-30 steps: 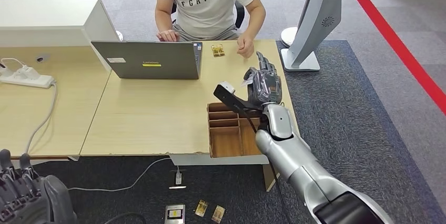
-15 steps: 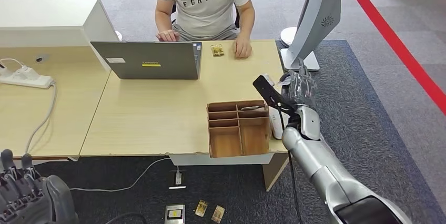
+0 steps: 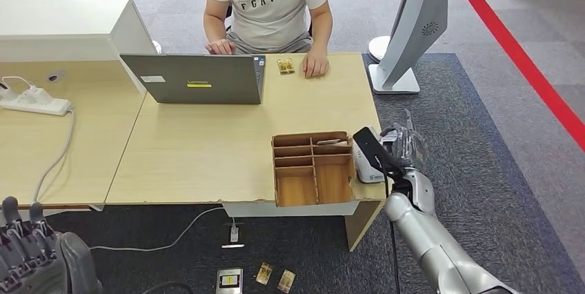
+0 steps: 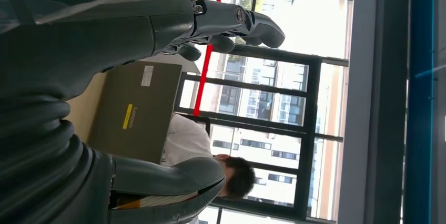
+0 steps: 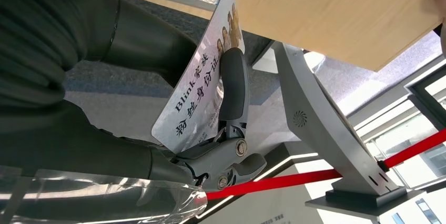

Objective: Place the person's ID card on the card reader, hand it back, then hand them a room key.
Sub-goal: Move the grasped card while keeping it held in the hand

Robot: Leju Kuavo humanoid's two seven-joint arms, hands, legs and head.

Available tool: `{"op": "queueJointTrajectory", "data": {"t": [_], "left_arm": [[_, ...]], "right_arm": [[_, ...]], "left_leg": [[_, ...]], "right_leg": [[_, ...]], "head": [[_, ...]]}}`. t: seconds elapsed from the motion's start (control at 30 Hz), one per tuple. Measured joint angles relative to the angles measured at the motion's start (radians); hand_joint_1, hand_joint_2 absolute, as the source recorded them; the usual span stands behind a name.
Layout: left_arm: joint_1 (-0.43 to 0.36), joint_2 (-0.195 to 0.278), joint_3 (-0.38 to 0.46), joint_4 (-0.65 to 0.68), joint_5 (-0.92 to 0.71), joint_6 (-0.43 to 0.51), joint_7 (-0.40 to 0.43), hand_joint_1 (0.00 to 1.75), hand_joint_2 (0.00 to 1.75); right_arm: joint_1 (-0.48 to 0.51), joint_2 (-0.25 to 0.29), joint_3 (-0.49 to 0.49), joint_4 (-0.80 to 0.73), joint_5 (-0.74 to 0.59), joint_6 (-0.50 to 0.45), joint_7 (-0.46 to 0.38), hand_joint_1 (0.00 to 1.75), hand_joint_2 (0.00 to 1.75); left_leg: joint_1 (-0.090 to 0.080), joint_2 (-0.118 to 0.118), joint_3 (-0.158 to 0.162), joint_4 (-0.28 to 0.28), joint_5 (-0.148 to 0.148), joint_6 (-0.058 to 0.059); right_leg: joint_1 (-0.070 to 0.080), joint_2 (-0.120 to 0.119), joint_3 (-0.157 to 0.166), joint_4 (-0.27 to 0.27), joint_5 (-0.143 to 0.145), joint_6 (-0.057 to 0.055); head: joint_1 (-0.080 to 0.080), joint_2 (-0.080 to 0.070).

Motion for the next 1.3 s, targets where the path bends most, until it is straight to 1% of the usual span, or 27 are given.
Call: {"op": "queueJointTrajectory", "data": {"t": [0.23, 0.4, 0.5, 0.63, 0.83, 0.93, 1.07, 1.3], "left_arm": [[-0.002, 0.002, -0.003, -0.017, -0.002, 0.0, 0.0, 0.0, 1.75], [-0.003, 0.007, -0.007, -0.021, -0.004, 0.0, 0.0, 0.0, 1.75], [-0.002, 0.011, -0.01, -0.021, -0.004, 0.0, 0.0, 0.0, 1.75], [0.002, 0.012, -0.018, -0.02, 0.017, 0.0, 0.0, 0.0, 1.75], [0.005, 0.014, -0.022, -0.018, 0.006, 0.0, 0.0, 0.0, 1.75], [0.007, 0.015, -0.021, -0.018, 0.004, 0.0, 0.0, 0.0, 1.75], [0.009, 0.015, -0.02, -0.018, 0.006, 0.0, 0.0, 0.0, 1.75], [0.01, 0.015, -0.017, -0.018, 0.004, 0.0, 0.0, 0.0, 1.75]], "right_arm": [[0.019, 0.019, 0.002, 0.022, -0.007, 0.002, -0.024, 1.75, 1.75], [0.019, 0.041, 0.004, 0.069, -0.003, -0.002, -0.027, 1.75, 1.75], [0.015, 0.05, 0.005, 0.11, -0.004, -0.01, -0.01, 1.75, 1.75], [0.012, 0.051, 0.005, 0.167, -0.005, -0.015, 0.033, 1.75, 1.75], [0.006, 0.041, 0.005, 0.241, -0.013, -0.018, 0.09, 1.75, 1.75], [0.005, 0.033, 0.004, 0.264, -0.028, -0.021, 0.098, 1.75, 1.75], [0.006, 0.024, 0.001, 0.281, -0.065, -0.025, 0.068, 1.75, 1.75], [0.005, 0.025, -0.014, 0.292, -0.145, -0.017, -0.032, 1.75, 1.75]], "left_leg": [[0.0, 0.0, 0.0, 0.0, 0.0, 0.0], [0.0, 0.0, 0.0, 0.0, 0.0, 0.0], [0.0, 0.0, 0.0, 0.0, 0.0, 0.0], [0.0, 0.0, 0.0, 0.0, 0.0, 0.0], [0.0, 0.0, 0.002, 0.0, 0.0, 0.0], [0.0, 0.0, 0.004, 0.0, 0.0, 0.0], [0.0, 0.001, 0.005, 0.0, -0.001, 0.0], [0.0, 0.0, 0.006, 0.0, 0.0, 0.001]], "right_leg": [[0.0, 0.0, 0.0, 0.0, 0.0, 0.0], [0.0, 0.0, 0.0, 0.0, 0.0, 0.0], [0.0, 0.0, 0.0, 0.0, 0.0, 0.0], [0.0, 0.0, 0.0, 0.0, 0.0, 0.0], [0.0, 0.0, 0.001, -0.001, 0.0, 0.0], [0.0, 0.0, 0.003, -0.001, -0.001, 0.0], [0.0, 0.0, 0.005, -0.002, -0.001, 0.0], [0.0, 0.0, 0.007, -0.001, 0.0, 0.001]], "head": [[0.0, 0.0], [0.0, 0.0], [0.0, 0.0], [0.0, 0.0], [0.0, 0.0], [0.0, 0.0], [0.0, 0.0], [0.0, 0.0]]}}
